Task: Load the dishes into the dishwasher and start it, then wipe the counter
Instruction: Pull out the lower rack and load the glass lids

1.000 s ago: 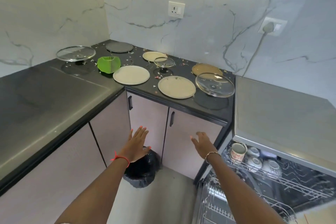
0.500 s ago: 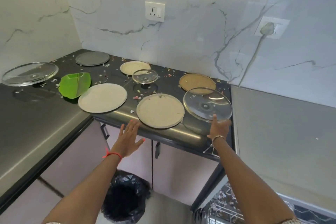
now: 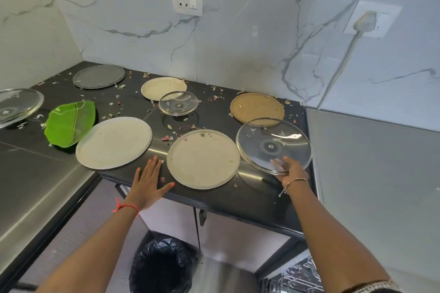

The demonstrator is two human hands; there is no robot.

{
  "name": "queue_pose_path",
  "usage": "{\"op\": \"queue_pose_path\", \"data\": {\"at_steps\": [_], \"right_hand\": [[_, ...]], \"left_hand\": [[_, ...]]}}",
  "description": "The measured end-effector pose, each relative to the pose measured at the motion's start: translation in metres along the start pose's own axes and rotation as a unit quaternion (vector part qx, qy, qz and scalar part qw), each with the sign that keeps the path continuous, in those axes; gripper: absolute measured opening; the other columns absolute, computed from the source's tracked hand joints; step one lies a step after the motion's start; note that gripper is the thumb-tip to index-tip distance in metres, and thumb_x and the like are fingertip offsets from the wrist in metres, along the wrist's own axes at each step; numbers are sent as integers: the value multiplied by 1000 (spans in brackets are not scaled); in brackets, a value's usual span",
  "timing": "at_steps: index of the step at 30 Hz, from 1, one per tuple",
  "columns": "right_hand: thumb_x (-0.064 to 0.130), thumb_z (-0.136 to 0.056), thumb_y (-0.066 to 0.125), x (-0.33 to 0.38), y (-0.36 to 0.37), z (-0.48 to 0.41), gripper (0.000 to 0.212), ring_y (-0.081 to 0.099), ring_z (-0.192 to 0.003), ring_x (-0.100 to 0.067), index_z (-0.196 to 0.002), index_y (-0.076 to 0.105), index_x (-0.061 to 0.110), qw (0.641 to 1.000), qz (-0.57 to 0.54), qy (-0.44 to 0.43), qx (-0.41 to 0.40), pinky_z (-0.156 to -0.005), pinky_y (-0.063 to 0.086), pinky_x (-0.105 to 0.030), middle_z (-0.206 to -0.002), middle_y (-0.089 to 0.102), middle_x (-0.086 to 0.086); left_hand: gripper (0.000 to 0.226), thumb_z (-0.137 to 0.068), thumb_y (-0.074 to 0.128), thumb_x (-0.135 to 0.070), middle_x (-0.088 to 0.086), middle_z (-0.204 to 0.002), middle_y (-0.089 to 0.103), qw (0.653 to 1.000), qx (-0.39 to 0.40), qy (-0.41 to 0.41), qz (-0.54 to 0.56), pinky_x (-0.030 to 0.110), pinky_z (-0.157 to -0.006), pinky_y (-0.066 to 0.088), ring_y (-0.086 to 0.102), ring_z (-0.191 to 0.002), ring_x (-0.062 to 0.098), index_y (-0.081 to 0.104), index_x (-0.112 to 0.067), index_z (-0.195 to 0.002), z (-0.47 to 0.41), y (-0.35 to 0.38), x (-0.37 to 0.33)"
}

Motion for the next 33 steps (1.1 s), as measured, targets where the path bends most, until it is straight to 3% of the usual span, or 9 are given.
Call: {"op": "queue_pose_path", "data": {"at_steps": [4, 10, 14, 18, 24, 26, 28, 31, 33], "right_hand": [[-9, -89, 44, -6, 1, -14, 17, 67, -56, -31, -87, 54, 5, 999, -6, -1, 33, -50, 56, -46, -89, 59, -21], [-11, -88, 45, -2, 6, -16, 14, 67, -50, -29, -84, 52, 1, 999, 0, -23, 29, -43, 55, -43, -85, 60, -21], [-11, -89, 45, -2, 5, -11, 15, 66, -46, -27, -79, 52, -1, 1000, -9, -21, 19, -37, 52, -36, -64, 65, -19], [-17, -85, 42, -1, 1, 1, 20, 63, -40, -25, -78, 52, -2, 999, -24, -22, 6, -33, 48, -31, -45, 62, -13], [-18, -83, 45, 4, -17, 29, 17, 64, -41, -25, -81, 52, -3, 999, -20, -23, 16, -37, 52, -36, -68, 61, -18], [-17, -83, 46, 6, -25, 39, 17, 63, -40, -23, -81, 52, -2, 999, -12, -29, 23, -50, 56, -43, -73, 60, -16], [-17, -82, 48, 9, -34, 51, 17, 62, -40, -21, -78, 52, -1, 999, -15, -38, 18, -54, 56, -42, -74, 58, -15], [-20, -78, 50, 13, -52, 76, 18, 64, -58, -32, -75, 53, -3, 998, -30, -56, 25, -69, 57, -50, -80, 59, -21], [-20, -77, 50, 11, -68, 97, 16, 63, -58, -33, -74, 53, -4, 997, -27, -61, 24, -69, 55, -51, -73, 60, -22]], "left_hand": [[116, -61, 0, -87, 1, -157, -9, 1000, -15, 9, 1, 40, -115, -10, -16, -141, 9, 0, -13, -150, -3, 5, 5], [123, -57, -13, -91, 1, -156, -9, 1000, -17, 10, -5, 38, -114, -12, -16, -139, 8, 0, -11, -149, -3, 7, 6], [116, -61, 0, -88, 0, -154, -18, 1000, 13, 8, -6, 38, -113, -14, -22, -137, 7, -10, -11, -147, -4, 7, 6], [88, -91, 30, -64, 4, -156, -15, 999, 36, -2, -10, 40, -116, -9, -16, -143, 13, -9, -9, -148, 0, 3, 0], [77, -97, 34, -49, 4, -157, -13, 1000, 17, -6, -21, 41, -116, -6, -14, -144, 16, -5, -7, -148, 23, -9, -15], [77, -97, 33, -49, 5, -157, -12, 999, 14, -5, -31, 41, -117, -5, -13, -144, 17, -2, -5, -148, 36, -11, -18], [76, -97, 32, -50, 7, -157, -11, 999, 15, -2, -43, 41, -117, -5, -13, -144, 18, 0, -4, -148, 49, -11, -22], [76, -97, 31, -50, 8, -157, -10, 998, 12, 8, -64, 41, -117, -4, -11, -145, 18, -1, -5, -148, 77, -11, -29], [76, -97, 31, -51, 8, -157, -10, 998, 16, 14, -65, 41, -117, -4, -11, -145, 18, -2, -5, -148, 98, -6, -32]]}}
Point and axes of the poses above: each hand's wrist, its own z-axis away from the middle knuckle, its own y-axis out of the palm, x = y × z, the point moved 8 cm from there along -z, towards the middle knuckle
